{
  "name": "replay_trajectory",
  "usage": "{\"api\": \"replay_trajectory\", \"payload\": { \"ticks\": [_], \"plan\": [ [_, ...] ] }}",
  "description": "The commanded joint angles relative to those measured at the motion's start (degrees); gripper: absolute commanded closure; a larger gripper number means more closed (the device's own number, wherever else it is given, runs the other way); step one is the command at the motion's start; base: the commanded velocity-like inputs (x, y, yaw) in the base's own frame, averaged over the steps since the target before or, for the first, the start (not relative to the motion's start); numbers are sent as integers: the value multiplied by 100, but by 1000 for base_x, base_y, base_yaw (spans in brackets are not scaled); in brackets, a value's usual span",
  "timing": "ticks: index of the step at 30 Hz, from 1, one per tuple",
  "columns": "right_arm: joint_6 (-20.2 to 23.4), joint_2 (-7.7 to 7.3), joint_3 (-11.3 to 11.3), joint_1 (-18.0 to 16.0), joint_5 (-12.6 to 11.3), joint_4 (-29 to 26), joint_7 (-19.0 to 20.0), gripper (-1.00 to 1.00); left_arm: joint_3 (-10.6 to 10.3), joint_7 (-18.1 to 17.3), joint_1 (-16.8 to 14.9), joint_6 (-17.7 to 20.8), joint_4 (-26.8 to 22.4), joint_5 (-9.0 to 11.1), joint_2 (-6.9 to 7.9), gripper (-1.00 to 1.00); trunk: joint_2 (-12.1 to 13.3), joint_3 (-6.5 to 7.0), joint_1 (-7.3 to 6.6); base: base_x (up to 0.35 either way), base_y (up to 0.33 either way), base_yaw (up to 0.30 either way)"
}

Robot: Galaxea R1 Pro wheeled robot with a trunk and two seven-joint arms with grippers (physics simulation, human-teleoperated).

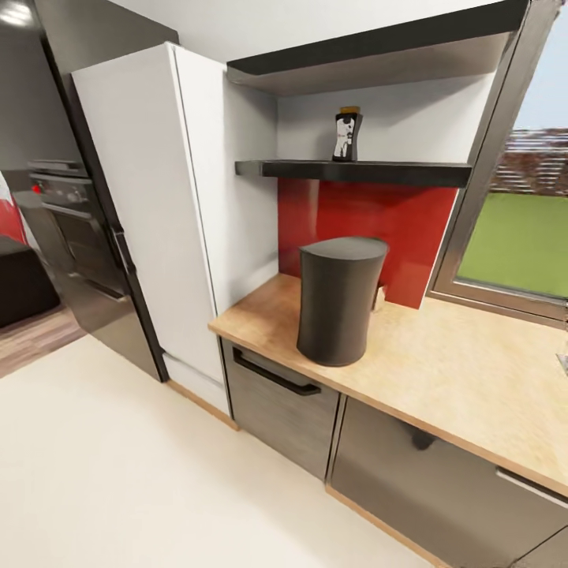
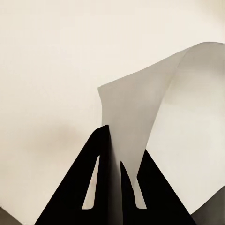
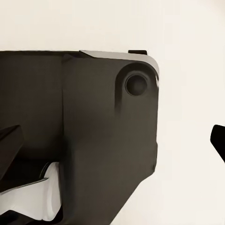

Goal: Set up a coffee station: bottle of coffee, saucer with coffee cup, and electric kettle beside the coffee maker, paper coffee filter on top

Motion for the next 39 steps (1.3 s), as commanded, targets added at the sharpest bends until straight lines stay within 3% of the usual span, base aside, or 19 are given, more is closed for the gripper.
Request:
{"api": "replay_trajectory", "payload": {
  "ticks": [1, 11, 39],
  "plan": [
    [-14, 0, 0, -2, 5, -1, 2, -100, 24, -26, 0, 32, -13, -52, -3, 100, -11, -11, 5, 182, 299, -262],
    [-14, 0, 0, -2, 5, -1, 0, -100, 24, -26, 0, 20, -13, -52, -3, 100, -11, -11, 5, 133, 299, -263],
    [-14, 0, 0, -2, 5, -1, 0, -100, 24, -26, -1, 12, -13, -52, -3, 100, -11, -11, 5, 3, 305, -265]
  ]
}}
